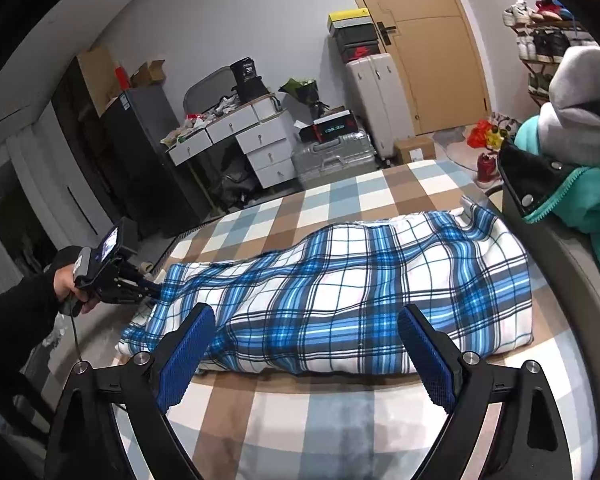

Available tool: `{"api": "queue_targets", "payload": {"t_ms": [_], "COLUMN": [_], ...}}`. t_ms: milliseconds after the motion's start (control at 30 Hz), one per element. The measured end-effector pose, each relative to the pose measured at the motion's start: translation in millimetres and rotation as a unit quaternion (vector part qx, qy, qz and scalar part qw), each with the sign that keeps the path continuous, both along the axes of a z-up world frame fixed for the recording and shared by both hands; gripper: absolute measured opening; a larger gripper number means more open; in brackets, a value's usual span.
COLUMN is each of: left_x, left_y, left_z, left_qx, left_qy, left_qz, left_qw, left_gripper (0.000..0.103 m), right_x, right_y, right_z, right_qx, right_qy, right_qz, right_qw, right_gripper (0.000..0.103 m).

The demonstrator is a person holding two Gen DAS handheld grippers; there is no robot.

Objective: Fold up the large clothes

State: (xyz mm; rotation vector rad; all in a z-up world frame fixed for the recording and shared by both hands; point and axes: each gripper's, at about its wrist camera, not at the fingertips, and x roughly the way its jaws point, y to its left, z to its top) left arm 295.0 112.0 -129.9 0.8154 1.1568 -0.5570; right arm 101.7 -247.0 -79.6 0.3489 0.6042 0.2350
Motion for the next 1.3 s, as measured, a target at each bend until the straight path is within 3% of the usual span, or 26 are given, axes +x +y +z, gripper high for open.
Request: {"api": "queue_targets", "payload": {"t_ms": [167,267,333,400,500,567,600,667,700,733,800,900,1000,1167,1200,1233,1300], "left_x": [-1,13,19,32,27,20,18,5,-6,-19,-39,-57,-64,-64,-64,-65,-66], "left_y": [9,22,30,40,43,50,55,63,65,66,62,55,50,57,57,57,54], "left_z": [15,15,15,9,11,22,26,33,36,39,37,16,-2,-10,-8,-9,-11], "left_qx": [-0.006,-0.012,-0.005,-0.041,-0.069,-0.100,-0.114,-0.150,-0.168,-0.186,-0.186,-0.181,-0.142,-0.179,-0.186,-0.192,-0.212], "left_qy": [-0.036,-0.040,-0.079,-0.047,-0.050,-0.047,-0.038,-0.009,0.000,-0.003,-0.002,0.038,0.023,0.031,0.024,0.027,0.050], "left_qz": [0.046,0.111,0.148,0.173,0.191,0.219,0.231,0.245,0.248,0.246,0.238,0.237,0.249,0.278,0.280,0.283,0.283], "left_qw": [0.9983,0.9929,0.9858,0.9829,0.9779,0.9696,0.9655,0.9578,0.9542,0.9513,0.9533,0.9536,0.9577,0.9433,0.9415,0.9394,0.9341], "left_gripper": [0.000,0.000,0.000,0.000,0.000,0.001,0.009,0.046,0.077,0.083,0.083,0.083,0.083,0.082,0.073,0.048,0.023], "right_x": [-3,-4,-2,3,23,41,48,60,62,65,70,79,83,86,87,88,89], "right_y": [1,1,1,4,8,12,14,17,18,18,9,-23,-55,-86,-88,-89,-90], "right_z": [1,1,0,-2,-9,-13,-14,-17,-18,-19,-20,-29,-41,-65,-70,-75,-80], "right_qx": [0.002,0.005,0.004,-0.010,-0.039,-0.062,-0.077,-0.105,-0.117,-0.136,-0.158,-0.166,-0.149,-0.105,-0.094,-0.089,-0.079], "right_qy": [-0.001,0.001,0.005,0.011,0.035,0.057,0.060,0.076,0.075,0.076,0.074,0.094,0.124,0.166,0.173,0.181,0.183], "right_qz": [0.001,-0.003,-0.005,-0.004,0.006,0.021,0.023,0.034,0.039,0.040,0.028,-0.024,-0.048,-0.054,-0.049,-0.044,-0.040], "right_qw": [1.000,1.000,1.000,1.000,0.999,0.996,0.995,0.991,0.990,0.987,0.984,0.981,0.980,0.979,0.979,0.978,0.979], "right_gripper": [0.093,0.093,0.093,0.095,0.095,0.095,0.095,0.095,0.095,0.095,0.095,0.095,0.095,0.095,0.095,0.094,0.084]}}
